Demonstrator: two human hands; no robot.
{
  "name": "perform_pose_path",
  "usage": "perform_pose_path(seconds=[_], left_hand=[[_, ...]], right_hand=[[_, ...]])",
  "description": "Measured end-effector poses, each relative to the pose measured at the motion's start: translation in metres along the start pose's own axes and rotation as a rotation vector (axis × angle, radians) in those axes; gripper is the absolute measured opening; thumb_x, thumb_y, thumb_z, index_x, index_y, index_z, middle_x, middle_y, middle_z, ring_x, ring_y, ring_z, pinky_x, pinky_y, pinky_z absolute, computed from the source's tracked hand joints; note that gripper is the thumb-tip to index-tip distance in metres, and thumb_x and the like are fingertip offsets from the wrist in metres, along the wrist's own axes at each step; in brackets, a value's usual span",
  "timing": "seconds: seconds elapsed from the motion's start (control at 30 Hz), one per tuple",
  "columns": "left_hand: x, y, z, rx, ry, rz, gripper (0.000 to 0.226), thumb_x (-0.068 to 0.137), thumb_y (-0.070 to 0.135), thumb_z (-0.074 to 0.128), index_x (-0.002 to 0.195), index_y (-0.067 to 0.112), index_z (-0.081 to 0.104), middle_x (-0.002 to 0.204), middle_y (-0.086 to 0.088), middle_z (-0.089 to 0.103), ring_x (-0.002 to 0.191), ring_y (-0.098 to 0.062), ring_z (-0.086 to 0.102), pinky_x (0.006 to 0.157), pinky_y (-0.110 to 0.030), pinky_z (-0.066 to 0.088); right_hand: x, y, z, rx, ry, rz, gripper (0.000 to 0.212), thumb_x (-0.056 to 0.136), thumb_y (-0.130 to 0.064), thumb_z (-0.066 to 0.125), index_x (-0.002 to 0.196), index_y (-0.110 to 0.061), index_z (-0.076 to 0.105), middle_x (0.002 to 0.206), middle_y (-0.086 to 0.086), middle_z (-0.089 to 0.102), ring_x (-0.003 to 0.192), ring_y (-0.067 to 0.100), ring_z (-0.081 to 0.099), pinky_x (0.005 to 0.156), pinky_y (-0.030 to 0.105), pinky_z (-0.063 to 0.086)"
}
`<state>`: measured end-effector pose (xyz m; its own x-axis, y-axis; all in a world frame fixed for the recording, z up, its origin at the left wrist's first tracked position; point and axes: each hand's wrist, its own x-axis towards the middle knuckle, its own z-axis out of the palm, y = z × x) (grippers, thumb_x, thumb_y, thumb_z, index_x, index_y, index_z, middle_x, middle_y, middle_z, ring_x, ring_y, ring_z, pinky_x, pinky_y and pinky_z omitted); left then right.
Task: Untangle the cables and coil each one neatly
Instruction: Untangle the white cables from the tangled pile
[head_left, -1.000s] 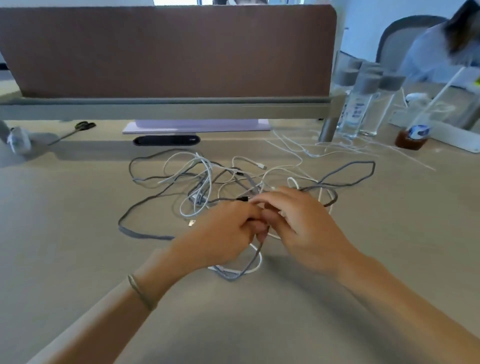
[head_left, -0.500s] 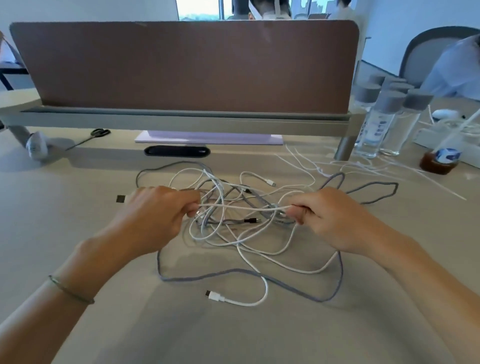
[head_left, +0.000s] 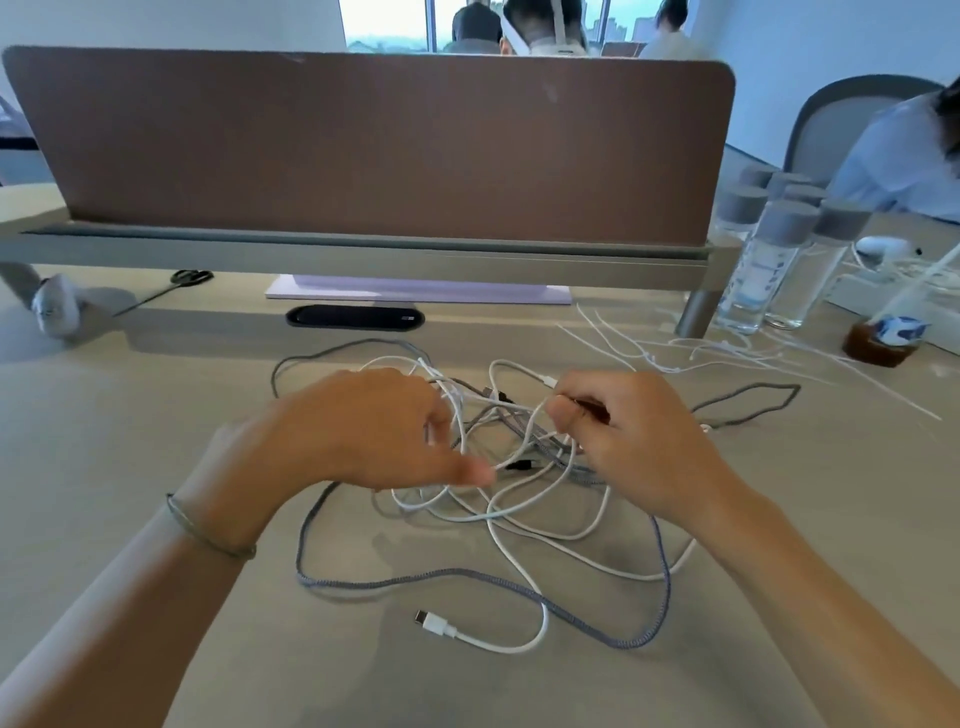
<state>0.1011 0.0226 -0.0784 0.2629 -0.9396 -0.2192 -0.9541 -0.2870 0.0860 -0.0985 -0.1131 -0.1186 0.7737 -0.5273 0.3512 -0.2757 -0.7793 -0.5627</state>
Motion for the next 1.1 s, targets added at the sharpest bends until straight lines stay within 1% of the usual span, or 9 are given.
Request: perform_pose_path(seconds=[0.13,0.23,0.33,0.47,0.6,0.77,0.83,0.93,1.1], left_hand=[[-0.009,-0.038,0.003,-0.027,0.010,-0.098,0.042,0.085,0.070,0.057,0.070,0.033,0.071,0.066,0.010,0.065,0.068,-0.003,0.061,0.068,-0.028,0.047],[-0.013,-0.055,-0.002,-0.007,-0.028,-0.158,0.014,0.085,0.053,0.070,0.092,0.041,0.070,0.072,0.013,0.067,0.075,-0.003,0.061,0.078,-0.030,0.052],[-0.012,-0.040,-0.011,-0.077,-0.166,-0.081,0.054,0.067,0.064,0.080,0.113,0.051,0.054,0.089,0.017,0.063,0.086,-0.002,0.060,0.084,-0.031,0.052],[0.005,-0.005,-0.011,-0.286,-0.109,0.168,0.024,0.092,0.055,0.060,0.097,0.032,0.063,0.071,0.007,0.068,0.057,-0.001,0.061,0.061,-0.022,0.047],[0.021,-0.012,-0.006,-0.319,0.077,0.246,0.040,0.103,0.043,0.041,0.070,0.026,0.058,0.067,0.001,0.059,0.064,-0.016,0.057,0.067,-0.035,0.048],[0.021,-0.044,-0.010,-0.295,0.008,0.123,0.038,0.103,0.033,0.046,0.072,0.020,0.064,0.056,0.009,0.052,0.053,-0.005,0.046,0.064,-0.029,0.045],[0.019,-0.039,-0.008,-0.261,-0.015,0.125,0.031,0.103,0.037,0.046,0.083,0.028,0.068,0.061,0.020,0.058,0.059,-0.003,0.054,0.072,-0.030,0.051],[0.017,-0.010,-0.003,-0.270,0.015,0.234,0.019,0.101,0.045,0.046,0.101,0.038,0.063,0.079,0.015,0.063,0.076,-0.005,0.062,0.079,-0.035,0.053],[0.023,0.004,0.001,-0.133,0.122,0.321,0.032,0.104,0.027,0.045,0.073,0.029,0.052,0.071,0.011,0.056,0.072,-0.010,0.054,0.072,-0.034,0.048]], right_hand=[[0.003,0.006,-0.008,-0.062,0.013,0.061,0.037,0.102,-0.034,0.051,0.068,-0.021,0.057,0.054,-0.001,0.053,0.051,0.015,0.047,0.055,0.034,0.040],[0.009,-0.006,-0.001,-0.075,-0.029,0.056,0.041,0.103,-0.034,0.049,0.065,-0.019,0.052,0.052,-0.003,0.049,0.051,0.015,0.045,0.055,0.036,0.040],[0.016,-0.026,0.018,-0.127,-0.057,0.016,0.047,0.104,-0.039,0.047,0.062,-0.019,0.044,0.053,-0.003,0.047,0.054,0.021,0.048,0.056,0.039,0.041],[0.021,-0.041,0.031,-0.237,-0.084,-0.008,0.044,0.104,-0.046,0.042,0.066,-0.027,0.048,0.058,-0.007,0.045,0.062,0.023,0.047,0.058,0.036,0.038],[0.022,-0.034,0.022,-0.202,-0.110,0.005,0.052,0.104,-0.052,0.041,0.060,-0.024,0.042,0.052,-0.004,0.043,0.056,0.020,0.046,0.056,0.039,0.039],[0.022,-0.012,-0.009,-0.102,-0.167,0.070,0.046,0.096,-0.062,0.039,0.061,-0.036,0.054,0.053,-0.007,0.050,0.052,0.011,0.045,0.058,0.038,0.042],[0.021,-0.011,-0.011,-0.111,-0.182,0.059,0.040,0.097,-0.059,0.042,0.060,-0.050,0.053,0.054,-0.013,0.053,0.052,0.009,0.046,0.057,0.034,0.040],[0.021,-0.022,-0.004,-0.157,-0.215,0.012,0.042,0.097,-0.062,0.037,0.060,-0.047,0.049,0.056,-0.005,0.052,0.057,0.013,0.050,0.058,0.037,0.041],[0.022,-0.027,-0.006,-0.140,-0.254,0.029,0.045,0.097,-0.064,0.035,0.060,-0.041,0.047,0.056,-0.004,0.050,0.058,0.016,0.050,0.060,0.040,0.042]])
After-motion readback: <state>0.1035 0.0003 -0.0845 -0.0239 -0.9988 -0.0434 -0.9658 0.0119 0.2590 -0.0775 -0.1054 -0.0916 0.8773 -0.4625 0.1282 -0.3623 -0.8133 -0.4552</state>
